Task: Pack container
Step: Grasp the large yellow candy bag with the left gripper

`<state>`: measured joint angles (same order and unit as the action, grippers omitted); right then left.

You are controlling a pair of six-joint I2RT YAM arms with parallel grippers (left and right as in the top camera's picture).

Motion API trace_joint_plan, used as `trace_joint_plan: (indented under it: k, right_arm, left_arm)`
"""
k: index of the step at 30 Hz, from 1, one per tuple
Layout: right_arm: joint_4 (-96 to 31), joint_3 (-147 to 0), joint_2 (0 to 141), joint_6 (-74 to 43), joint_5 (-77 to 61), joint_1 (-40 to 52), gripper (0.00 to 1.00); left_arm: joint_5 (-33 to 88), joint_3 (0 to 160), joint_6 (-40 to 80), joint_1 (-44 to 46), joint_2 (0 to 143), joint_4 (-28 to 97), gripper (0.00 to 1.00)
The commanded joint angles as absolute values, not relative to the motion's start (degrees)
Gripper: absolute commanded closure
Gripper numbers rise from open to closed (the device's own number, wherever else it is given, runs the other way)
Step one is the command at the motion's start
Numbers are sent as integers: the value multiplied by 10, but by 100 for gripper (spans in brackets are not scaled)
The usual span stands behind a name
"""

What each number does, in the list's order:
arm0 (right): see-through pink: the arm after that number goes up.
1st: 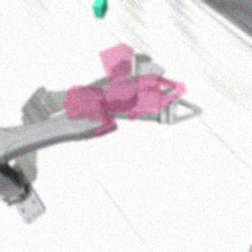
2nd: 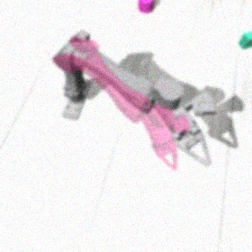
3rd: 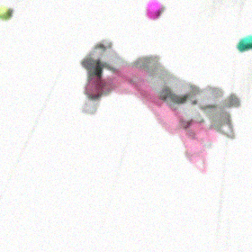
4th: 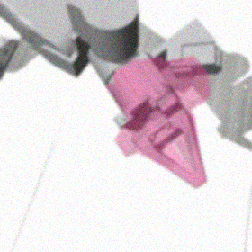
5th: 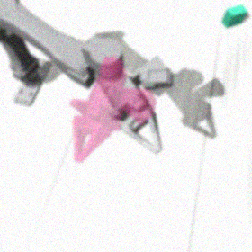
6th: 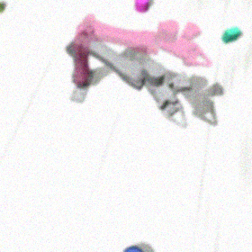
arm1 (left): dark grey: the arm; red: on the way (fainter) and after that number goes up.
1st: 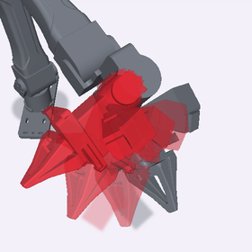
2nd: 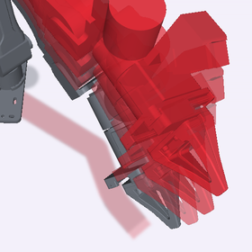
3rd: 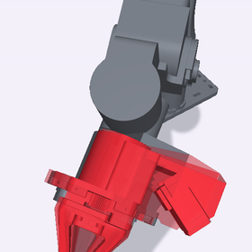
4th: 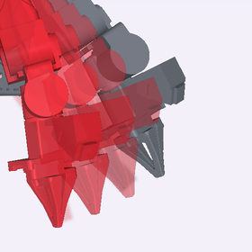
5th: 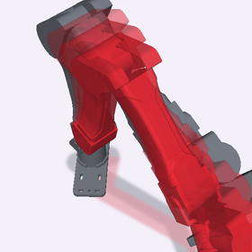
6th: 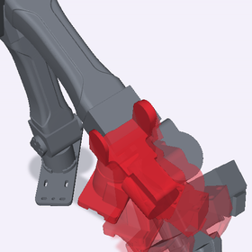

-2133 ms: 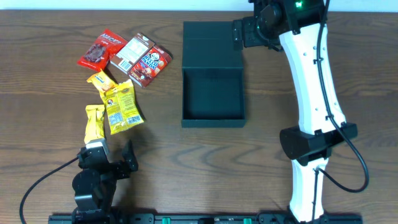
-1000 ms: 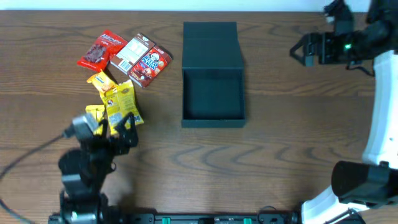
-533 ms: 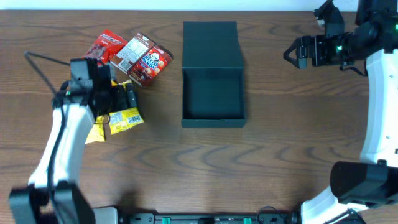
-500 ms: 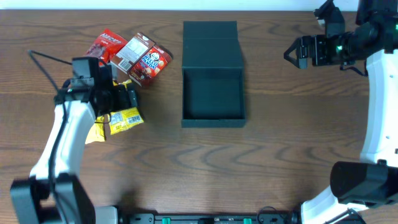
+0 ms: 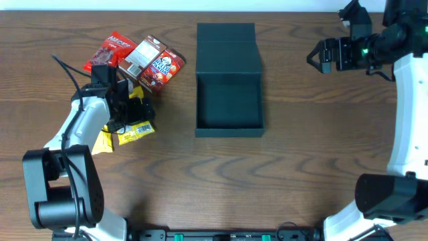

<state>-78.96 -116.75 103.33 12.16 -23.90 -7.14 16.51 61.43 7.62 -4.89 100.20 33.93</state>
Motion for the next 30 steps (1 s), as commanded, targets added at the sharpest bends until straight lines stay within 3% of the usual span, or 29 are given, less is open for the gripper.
trace_joint_plan:
  k: [1, 6, 10, 14, 15, 21, 30]
  right_arm:
    - [-787, -1168, 1027, 130, -237, -68, 1]
    - [-784, -1168, 1027, 130, -237, -68, 1]
    - [-782, -1168, 1027, 130, -237, -68, 1]
    - [-778, -1168, 1027, 129, -237, -68, 1]
    - [-777, -1168, 1027, 130, -237, -68, 1]
    - [-773, -1168, 1027, 129, -237, -68, 1]
    - [-776, -1168, 1027, 129, -218, -68, 1]
  left_arm:
    - [122, 621, 95, -52, 1021, 335, 5]
    - [121, 621, 105, -52, 1053, 328, 0]
    - [121, 621, 108, -52, 1061, 327, 18]
    - [122, 622, 126, -52, 1061, 327, 46]
    - [128, 623, 129, -52, 1061, 327, 57]
    - [140, 648, 129, -42, 1059, 342, 94]
    - [57, 791, 129, 23, 1046, 491, 94]
